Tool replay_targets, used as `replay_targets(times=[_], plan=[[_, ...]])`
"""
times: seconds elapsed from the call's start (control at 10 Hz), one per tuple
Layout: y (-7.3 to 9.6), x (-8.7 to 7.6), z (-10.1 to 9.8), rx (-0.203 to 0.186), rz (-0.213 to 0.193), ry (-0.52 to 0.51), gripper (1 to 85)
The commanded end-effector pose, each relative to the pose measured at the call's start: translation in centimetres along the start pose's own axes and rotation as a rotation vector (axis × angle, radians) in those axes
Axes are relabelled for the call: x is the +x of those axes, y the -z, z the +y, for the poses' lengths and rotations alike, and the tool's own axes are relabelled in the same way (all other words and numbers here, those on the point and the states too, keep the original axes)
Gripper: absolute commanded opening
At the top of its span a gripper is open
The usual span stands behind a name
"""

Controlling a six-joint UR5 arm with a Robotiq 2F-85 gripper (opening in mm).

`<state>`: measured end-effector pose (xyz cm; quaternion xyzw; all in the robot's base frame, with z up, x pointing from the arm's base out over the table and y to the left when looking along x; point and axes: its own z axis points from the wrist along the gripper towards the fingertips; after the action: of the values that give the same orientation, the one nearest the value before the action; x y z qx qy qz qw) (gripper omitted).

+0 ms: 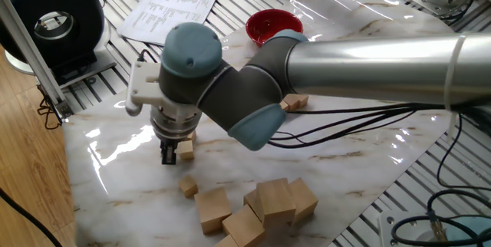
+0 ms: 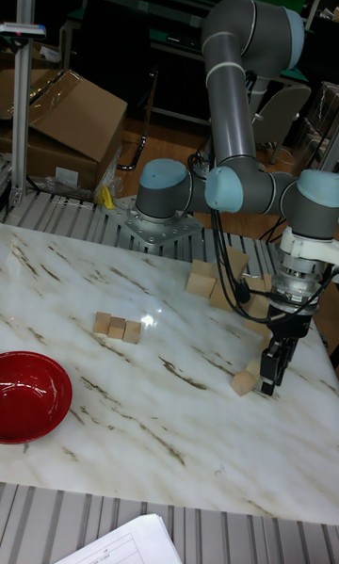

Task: Stack the blocks into a pyramid shape

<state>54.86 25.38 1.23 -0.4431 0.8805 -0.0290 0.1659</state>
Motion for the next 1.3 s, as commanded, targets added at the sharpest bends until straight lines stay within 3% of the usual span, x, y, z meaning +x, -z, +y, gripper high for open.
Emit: replay_targets(times=[0.0,0.3,0.7,1.2], plan=[[0.3,1.1,-0.6,-0.009,-0.017,0.015,42.0],[1.1,2.7,-1.1,-0.026,-0.028,0.044,42.0],[1.3,3.6,-1.0,-0.026,-0.037,0.069,42.3],[1.1,3.3,0.2,-0.056,-0.041,0.014,42.3]])
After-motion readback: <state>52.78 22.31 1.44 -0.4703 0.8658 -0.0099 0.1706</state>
